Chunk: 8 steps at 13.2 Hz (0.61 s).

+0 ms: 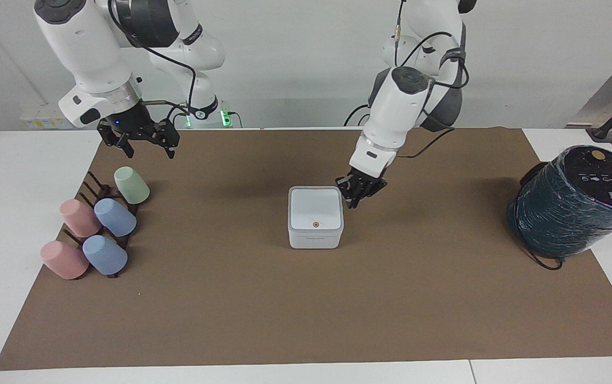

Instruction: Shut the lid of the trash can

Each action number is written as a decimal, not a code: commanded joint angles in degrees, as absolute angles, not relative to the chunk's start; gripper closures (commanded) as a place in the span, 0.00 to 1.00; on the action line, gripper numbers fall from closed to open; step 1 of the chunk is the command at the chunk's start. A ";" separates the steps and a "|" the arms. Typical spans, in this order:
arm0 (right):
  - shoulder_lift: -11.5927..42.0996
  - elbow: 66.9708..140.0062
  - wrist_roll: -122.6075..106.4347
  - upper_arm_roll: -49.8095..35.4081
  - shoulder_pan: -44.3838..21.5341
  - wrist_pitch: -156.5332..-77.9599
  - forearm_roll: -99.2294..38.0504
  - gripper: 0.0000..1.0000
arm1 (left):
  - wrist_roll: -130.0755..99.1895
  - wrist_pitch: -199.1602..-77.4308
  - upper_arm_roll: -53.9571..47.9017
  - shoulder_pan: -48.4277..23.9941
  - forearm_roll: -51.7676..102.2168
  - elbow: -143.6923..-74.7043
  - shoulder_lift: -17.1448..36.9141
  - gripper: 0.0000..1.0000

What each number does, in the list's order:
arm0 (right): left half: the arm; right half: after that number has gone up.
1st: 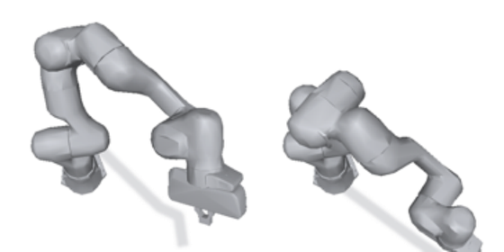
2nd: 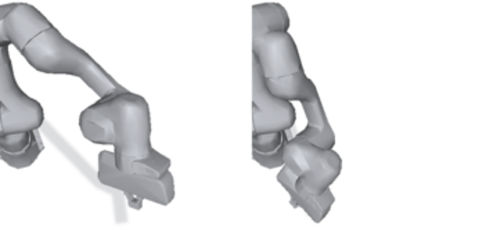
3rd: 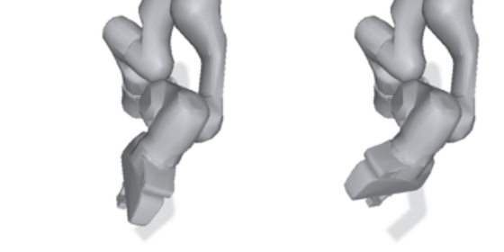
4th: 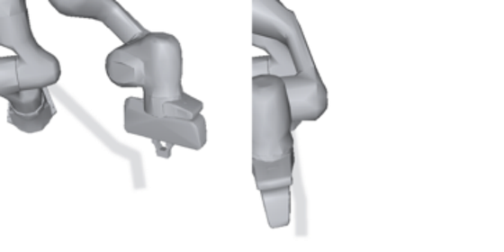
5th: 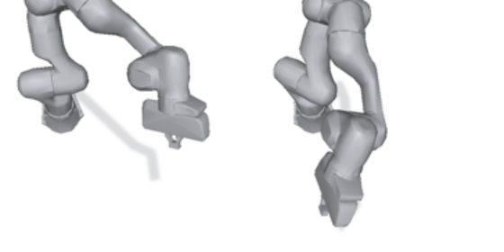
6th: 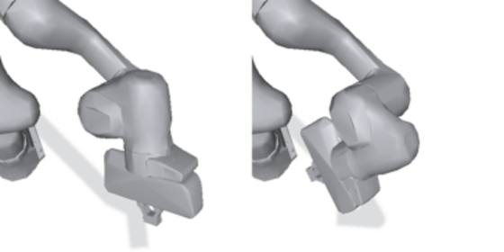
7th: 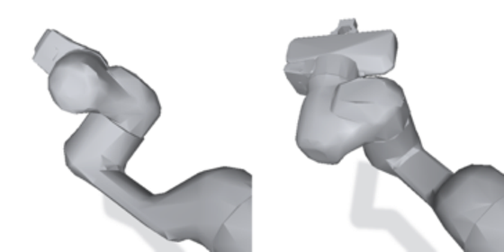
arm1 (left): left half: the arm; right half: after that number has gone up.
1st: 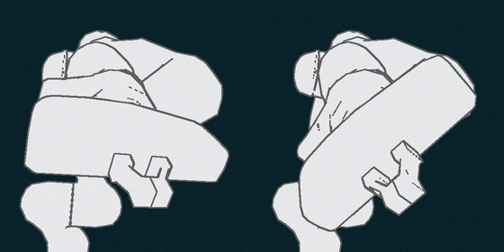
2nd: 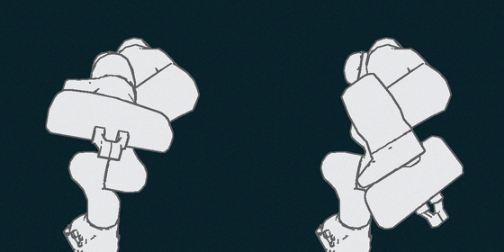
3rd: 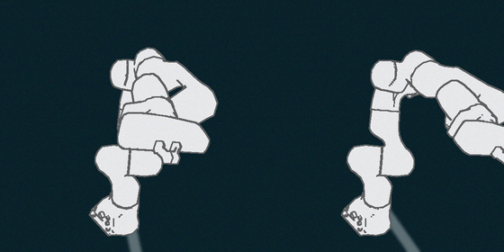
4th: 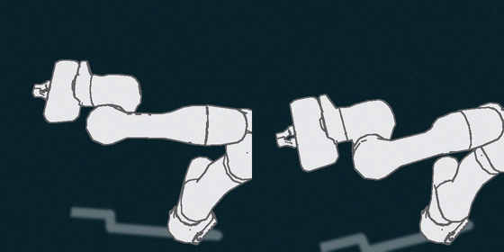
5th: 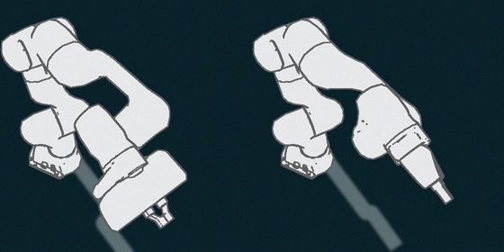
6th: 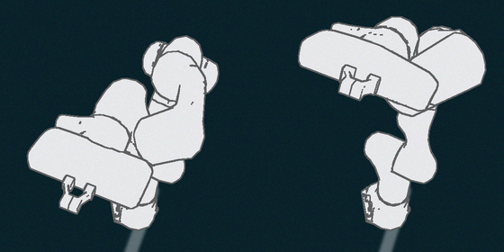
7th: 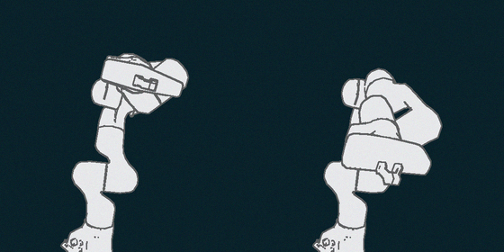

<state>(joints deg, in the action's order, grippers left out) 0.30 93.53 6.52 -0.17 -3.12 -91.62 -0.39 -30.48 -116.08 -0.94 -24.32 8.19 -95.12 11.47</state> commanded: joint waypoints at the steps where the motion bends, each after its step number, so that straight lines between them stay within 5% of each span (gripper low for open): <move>1: -0.53 94.48 6.86 0.26 -3.34 -91.58 -1.23 0.00 | -21.75 -108.83 -1.14 -18.13 9.05 -93.51 9.59 0.87; 5: -0.62 94.57 6.86 0.26 -3.34 -91.58 -1.23 0.00 | -6.88 -99.87 -0.62 -6.89 8.18 -93.60 4.23 0.81; 8: -0.62 94.57 6.86 0.26 -3.34 -91.58 -1.23 0.00 | -2.30 -94.58 -0.53 -3.96 1.69 -93.34 1.06 0.31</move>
